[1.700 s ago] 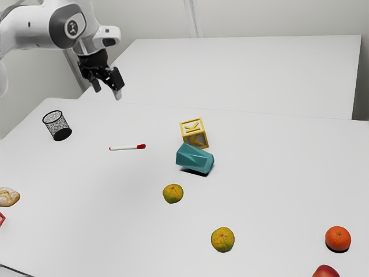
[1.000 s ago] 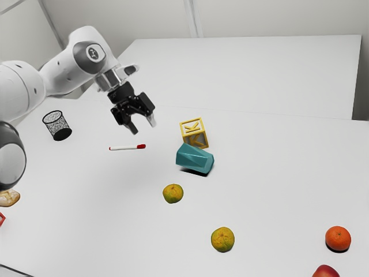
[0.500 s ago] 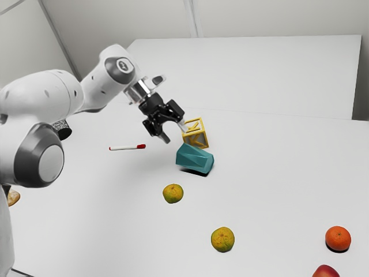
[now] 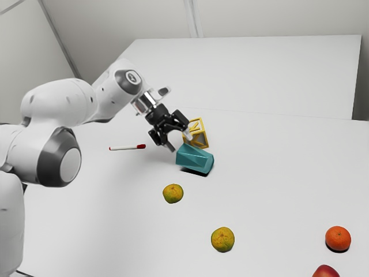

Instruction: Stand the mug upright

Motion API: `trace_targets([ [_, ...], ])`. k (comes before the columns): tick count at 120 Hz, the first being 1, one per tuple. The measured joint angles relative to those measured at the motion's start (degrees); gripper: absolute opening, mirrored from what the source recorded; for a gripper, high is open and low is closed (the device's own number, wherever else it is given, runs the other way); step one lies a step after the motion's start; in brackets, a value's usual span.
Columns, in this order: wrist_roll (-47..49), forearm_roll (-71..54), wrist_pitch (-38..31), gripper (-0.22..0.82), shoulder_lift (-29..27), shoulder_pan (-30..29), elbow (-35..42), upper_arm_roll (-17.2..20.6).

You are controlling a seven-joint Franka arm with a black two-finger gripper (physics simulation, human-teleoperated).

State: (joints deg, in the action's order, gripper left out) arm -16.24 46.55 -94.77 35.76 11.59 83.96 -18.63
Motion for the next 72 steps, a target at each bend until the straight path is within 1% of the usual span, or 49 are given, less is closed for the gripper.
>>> trace_targets([
  [20,-0.1,0.9,0.0,0.60,0.2,0.1,0.5,0.1],
  [60,-0.1,1.9,-0.4,0.56,0.0,0.9,1.9,0.6],
  [65,-0.1,2.0,-0.4,0.54,-0.2,1.1,1.9,0.6],
  [72,0.0,2.1,-0.3,0.47,-0.5,1.4,1.9,0.6],
])
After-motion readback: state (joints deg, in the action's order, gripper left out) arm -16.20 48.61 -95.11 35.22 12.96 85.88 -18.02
